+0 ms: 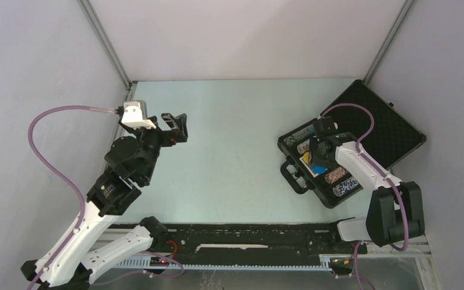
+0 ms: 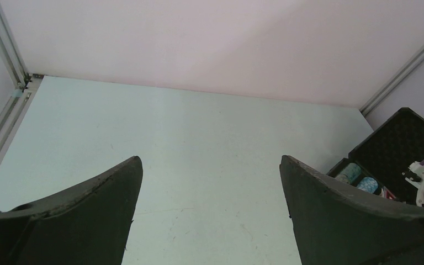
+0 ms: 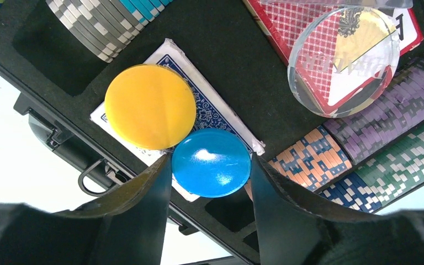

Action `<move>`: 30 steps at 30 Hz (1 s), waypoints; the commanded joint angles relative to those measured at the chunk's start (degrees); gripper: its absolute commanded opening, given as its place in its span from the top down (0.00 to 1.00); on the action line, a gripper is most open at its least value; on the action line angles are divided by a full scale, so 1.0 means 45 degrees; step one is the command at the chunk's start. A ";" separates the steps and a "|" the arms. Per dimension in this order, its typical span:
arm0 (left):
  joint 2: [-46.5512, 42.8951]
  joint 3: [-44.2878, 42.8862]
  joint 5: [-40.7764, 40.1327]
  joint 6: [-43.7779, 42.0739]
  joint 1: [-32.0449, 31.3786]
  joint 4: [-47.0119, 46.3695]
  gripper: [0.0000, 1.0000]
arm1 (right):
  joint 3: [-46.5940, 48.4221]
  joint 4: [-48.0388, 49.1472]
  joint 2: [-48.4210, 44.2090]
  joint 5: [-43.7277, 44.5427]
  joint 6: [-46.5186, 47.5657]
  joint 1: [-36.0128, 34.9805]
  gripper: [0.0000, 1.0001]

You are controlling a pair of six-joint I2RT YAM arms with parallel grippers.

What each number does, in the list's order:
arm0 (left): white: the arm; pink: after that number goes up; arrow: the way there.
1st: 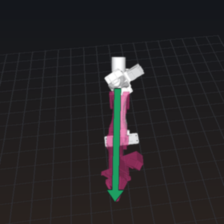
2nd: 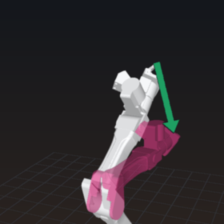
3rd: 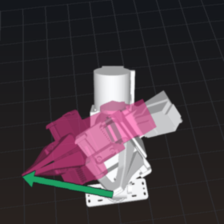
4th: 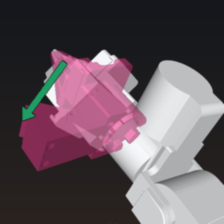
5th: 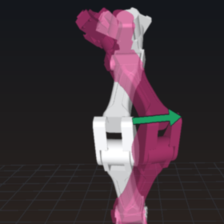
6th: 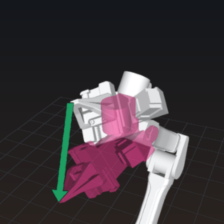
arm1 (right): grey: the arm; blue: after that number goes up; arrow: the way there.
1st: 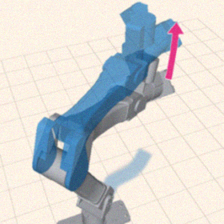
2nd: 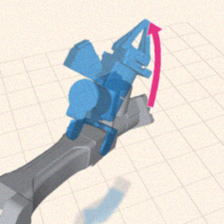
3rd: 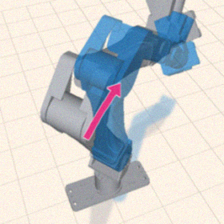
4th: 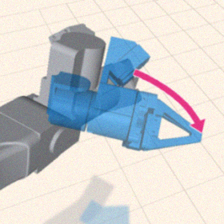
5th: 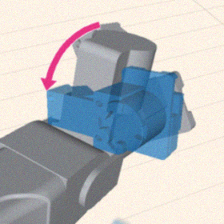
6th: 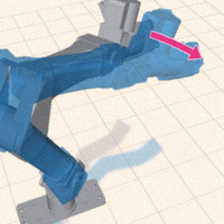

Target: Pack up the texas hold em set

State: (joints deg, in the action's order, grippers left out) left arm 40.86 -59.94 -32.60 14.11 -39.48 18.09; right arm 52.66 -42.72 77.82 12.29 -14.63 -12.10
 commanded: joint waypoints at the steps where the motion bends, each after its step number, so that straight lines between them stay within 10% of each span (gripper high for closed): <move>1: 0.0055 0.0135 0.0018 0.0147 0.0085 -0.0250 0.00 | 0.0441 0.0365 -0.0120 0.0119 0.0226 0.0077 0.38; 21: -0.0360 0.0113 0.0394 0.0309 0.0078 -0.0250 0.00 | 0.0429 0.0311 -0.3698 0.1031 -0.0108 -0.1402 0.20; 30: -0.0841 0.0169 0.0731 0.0411 -0.0234 -0.0417 0.00 | 0.0454 0.2777 -0.4347 0.5271 -0.3347 -0.0207 0.14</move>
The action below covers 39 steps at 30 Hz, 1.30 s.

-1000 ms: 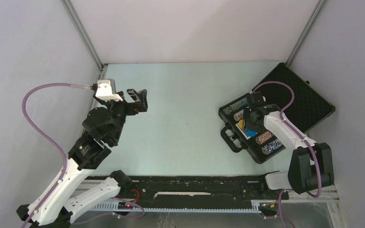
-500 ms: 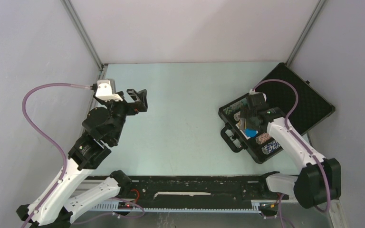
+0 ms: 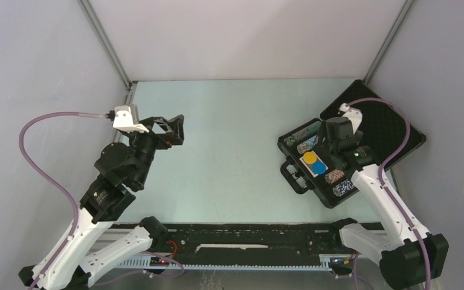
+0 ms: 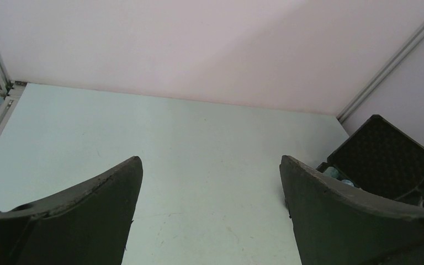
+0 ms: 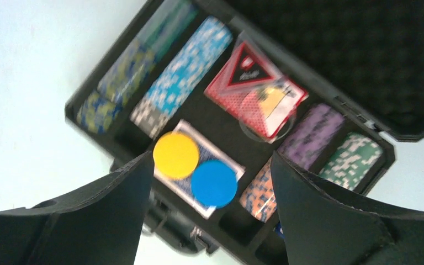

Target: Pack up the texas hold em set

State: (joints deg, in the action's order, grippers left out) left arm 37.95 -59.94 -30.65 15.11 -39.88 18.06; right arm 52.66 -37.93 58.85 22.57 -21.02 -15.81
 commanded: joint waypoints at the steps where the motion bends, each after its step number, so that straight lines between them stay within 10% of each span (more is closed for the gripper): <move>1: -0.0310 0.0183 0.0351 0.0153 -0.0167 -0.0446 0.00 | 0.0520 0.1801 -0.0070 0.3561 -0.2473 0.0901 0.10; 18: -0.0488 0.0665 -0.0603 -0.0669 -0.0895 -0.1045 0.00 | 0.1386 0.6983 0.2323 0.1870 -0.5071 0.6907 0.02; 27: 0.0112 0.0841 -0.1916 -0.1809 -0.1510 -0.1373 0.00 | 0.5474 0.5977 0.6218 -0.3213 0.1761 0.7354 0.05; 33: 0.0593 0.1157 -0.2589 -0.2660 -0.1931 -0.1885 0.00 | 0.8541 0.3442 0.9228 -0.2304 0.7614 0.6347 0.05; 39: 0.0812 0.1365 -0.3172 -0.2986 -0.1909 -0.2231 0.00 | 1.0846 0.2467 1.1558 0.2530 1.1251 0.5412 0.02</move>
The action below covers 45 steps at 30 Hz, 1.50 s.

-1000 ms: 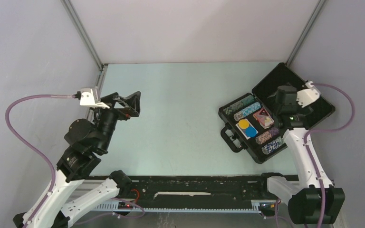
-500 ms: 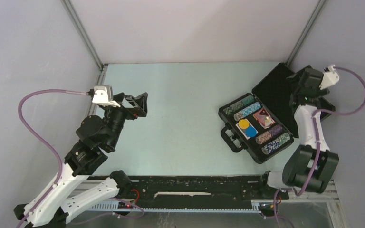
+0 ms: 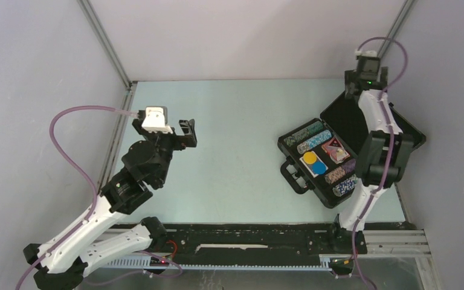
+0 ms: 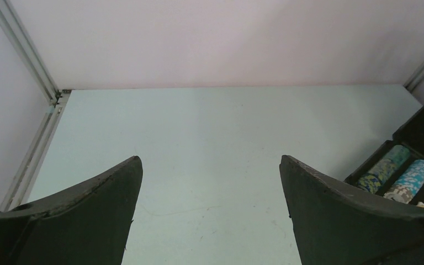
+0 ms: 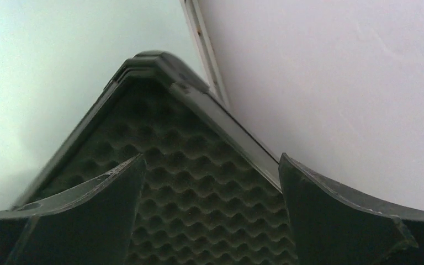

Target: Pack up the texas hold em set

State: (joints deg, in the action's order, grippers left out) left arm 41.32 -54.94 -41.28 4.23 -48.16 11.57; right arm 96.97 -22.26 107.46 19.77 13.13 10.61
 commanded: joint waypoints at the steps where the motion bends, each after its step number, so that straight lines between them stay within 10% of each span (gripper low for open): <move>1: 0.0111 0.0284 -0.0816 -0.0571 -0.0063 -0.0821 0.00 | 0.1043 -0.0825 0.0874 0.3479 0.4061 -0.0529 0.02; 20: 0.0537 0.0280 -0.0689 -0.0503 -0.0064 -0.0813 0.00 | 0.1509 -0.0073 0.1549 0.3491 0.6417 -0.0150 0.42; 32: 0.0582 0.0256 -0.0709 -0.0530 -0.0061 -0.0834 0.00 | 0.0678 0.0531 0.1585 0.3141 0.6048 0.0142 0.48; 38: 0.0583 0.0285 -0.0728 -0.0566 -0.0076 -0.0870 0.00 | 0.0811 -0.0393 0.1457 0.2457 0.5546 -0.0031 0.80; 45: 0.0456 0.0285 -0.0740 -0.0551 -0.0078 -0.0892 0.00 | -0.0840 0.0327 0.0157 0.2868 0.5460 -0.0809 0.89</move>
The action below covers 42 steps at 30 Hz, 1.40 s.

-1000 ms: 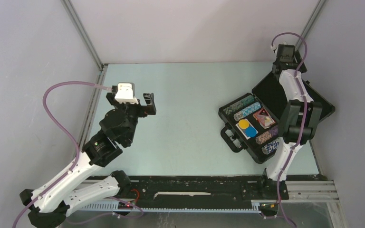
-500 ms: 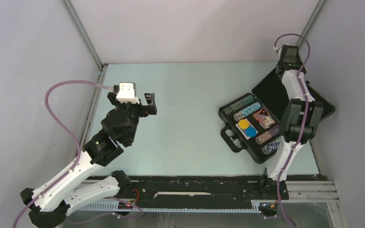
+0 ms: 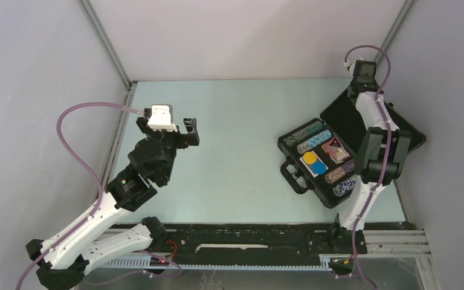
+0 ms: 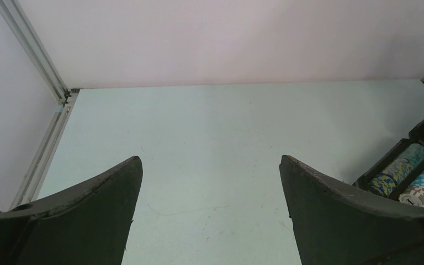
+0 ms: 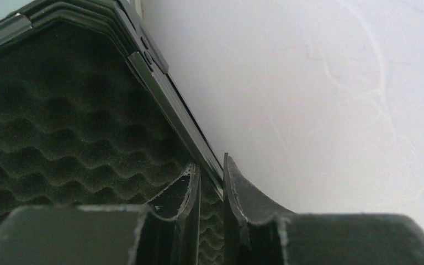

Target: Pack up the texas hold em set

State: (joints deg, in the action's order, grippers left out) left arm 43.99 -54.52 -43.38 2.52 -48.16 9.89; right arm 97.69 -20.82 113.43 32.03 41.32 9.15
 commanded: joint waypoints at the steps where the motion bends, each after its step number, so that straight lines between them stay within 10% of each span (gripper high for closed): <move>1: -0.0150 0.0167 -0.0279 -0.0156 -0.0061 -0.0518 0.00 | -0.1232 0.0040 -0.1369 0.0147 -0.0896 -0.0565 0.91; 42: -0.0374 0.0379 -0.1295 -0.0452 -0.0735 -0.0853 0.00 | -0.5733 -0.3434 -0.7698 -0.1748 -0.8021 -0.5089 0.91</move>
State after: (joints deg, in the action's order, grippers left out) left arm 43.13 -52.90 -47.09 0.97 -51.64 6.94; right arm 74.54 -27.49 77.93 29.89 15.46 -11.42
